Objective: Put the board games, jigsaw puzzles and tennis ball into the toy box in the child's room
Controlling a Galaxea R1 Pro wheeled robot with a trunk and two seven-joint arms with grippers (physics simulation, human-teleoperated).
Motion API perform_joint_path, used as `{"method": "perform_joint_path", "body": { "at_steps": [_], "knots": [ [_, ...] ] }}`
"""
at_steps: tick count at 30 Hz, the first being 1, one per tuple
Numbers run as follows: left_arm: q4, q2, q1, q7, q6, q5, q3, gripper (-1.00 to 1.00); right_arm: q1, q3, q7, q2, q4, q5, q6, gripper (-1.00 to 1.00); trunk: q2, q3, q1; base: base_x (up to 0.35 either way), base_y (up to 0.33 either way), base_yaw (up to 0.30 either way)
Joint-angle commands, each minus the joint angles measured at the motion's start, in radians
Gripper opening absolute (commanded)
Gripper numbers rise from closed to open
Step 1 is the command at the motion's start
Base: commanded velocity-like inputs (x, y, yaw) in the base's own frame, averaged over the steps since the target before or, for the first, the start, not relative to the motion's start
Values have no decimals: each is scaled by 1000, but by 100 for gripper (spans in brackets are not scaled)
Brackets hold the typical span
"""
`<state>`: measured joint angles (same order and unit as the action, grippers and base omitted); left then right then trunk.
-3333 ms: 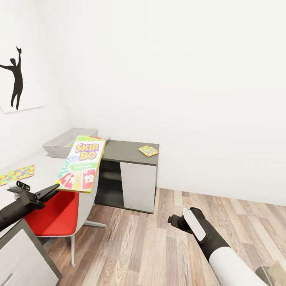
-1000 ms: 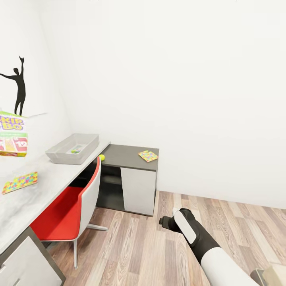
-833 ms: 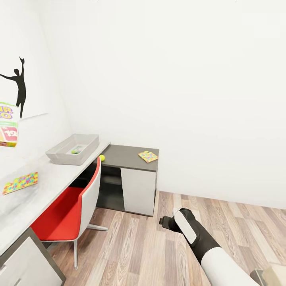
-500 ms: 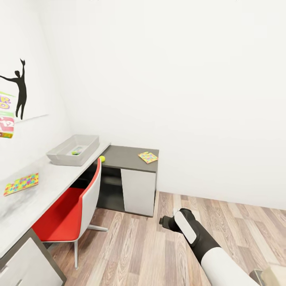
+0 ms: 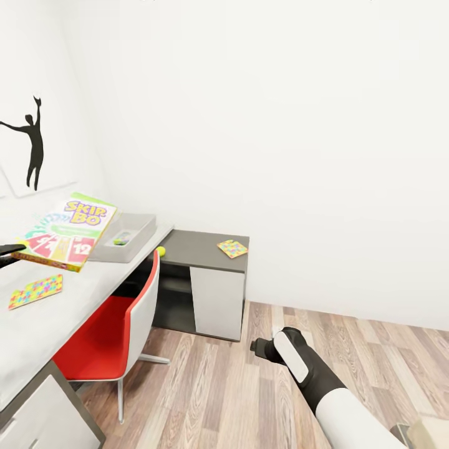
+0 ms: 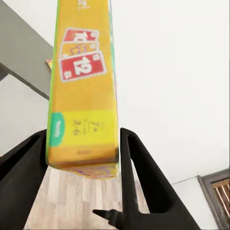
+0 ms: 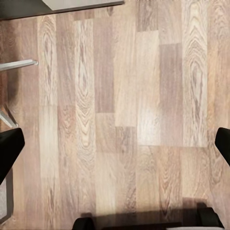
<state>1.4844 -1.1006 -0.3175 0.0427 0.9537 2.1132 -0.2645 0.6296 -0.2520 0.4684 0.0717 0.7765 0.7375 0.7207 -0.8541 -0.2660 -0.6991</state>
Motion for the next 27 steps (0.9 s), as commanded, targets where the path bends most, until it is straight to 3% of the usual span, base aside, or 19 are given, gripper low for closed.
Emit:
{"method": "perform_joint_path", "body": {
  "at_steps": [1, 4, 8, 13, 19, 27],
  "knots": [
    [0, 10, -5, 0, 19, 2, 0, -100, 1, -3, 10, 0, 1, 11, 1, 100, 6, 2, 4, 0, 0, 0],
    [4, 43, -5, -45, 61, 2, 2, -100, 1, -3, 10, 1, 1, 10, -1, 100, 27, 11, 15, 0, 0, 0],
    [6, 51, -5, -175, 65, 3, 2, -100, 1, -4, 10, 2, 1, 10, -1, 100, 55, 24, 31, 0, 0, 0],
    [6, 66, -5, -280, 8, 5, 2, -100, 1, -4, 10, 1, 1, 10, -1, 100, 90, 40, 50, 0, 0, 0],
    [4, 128, -5, -339, 0, -1, -7, -100, 1, -4, 9, -1, 1, 10, -1, 100, 118, 52, 65, 0, 0, 0],
    [2, 145, -5, -348, 3, -4, -11, -100, 1, -5, 9, 0, 7, 11, -1, 100, 118, 53, 65, -1, 0, -2]
  ]
}}
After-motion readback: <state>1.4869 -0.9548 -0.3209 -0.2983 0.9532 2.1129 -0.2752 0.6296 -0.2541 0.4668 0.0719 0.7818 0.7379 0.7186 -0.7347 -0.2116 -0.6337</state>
